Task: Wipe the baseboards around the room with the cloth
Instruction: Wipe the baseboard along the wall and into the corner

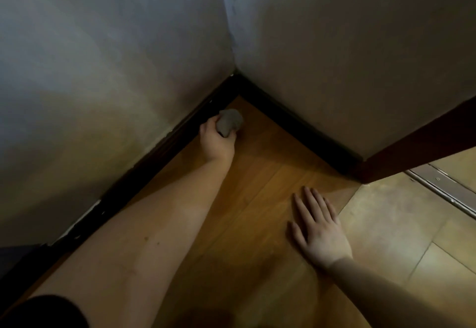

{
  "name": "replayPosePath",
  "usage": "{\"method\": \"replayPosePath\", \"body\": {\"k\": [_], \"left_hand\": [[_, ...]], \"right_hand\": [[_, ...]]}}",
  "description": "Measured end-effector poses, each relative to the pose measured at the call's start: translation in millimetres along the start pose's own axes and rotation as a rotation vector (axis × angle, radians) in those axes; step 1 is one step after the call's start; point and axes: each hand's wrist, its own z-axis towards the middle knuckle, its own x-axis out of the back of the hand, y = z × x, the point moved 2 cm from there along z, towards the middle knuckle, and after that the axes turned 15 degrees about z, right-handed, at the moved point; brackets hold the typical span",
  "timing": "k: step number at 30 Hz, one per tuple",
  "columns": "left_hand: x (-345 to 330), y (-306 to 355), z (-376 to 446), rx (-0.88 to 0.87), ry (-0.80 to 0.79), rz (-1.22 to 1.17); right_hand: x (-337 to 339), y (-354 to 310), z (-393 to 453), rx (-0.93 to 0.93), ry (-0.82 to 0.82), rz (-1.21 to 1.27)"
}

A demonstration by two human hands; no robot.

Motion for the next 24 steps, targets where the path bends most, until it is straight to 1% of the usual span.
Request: {"method": "replayPosePath", "body": {"k": [9,15,18,21,24], "left_hand": [[-41,27,44,0.053,0.069,-0.056],[-61,30,60,0.047,0.060,-0.047],[-69,32,58,0.069,0.037,-0.037],[-70,34,58,0.044,-0.014,0.012],[-70,34,53,0.049,-0.052,0.003]], "right_hand": [[-1,-1,1,-0.002,0.010,0.031],[0,1,1,0.039,0.037,0.042],[1,2,1,0.054,0.035,0.055],[4,2,1,0.051,0.032,0.069],[4,1,0,0.053,0.029,0.084]]}}
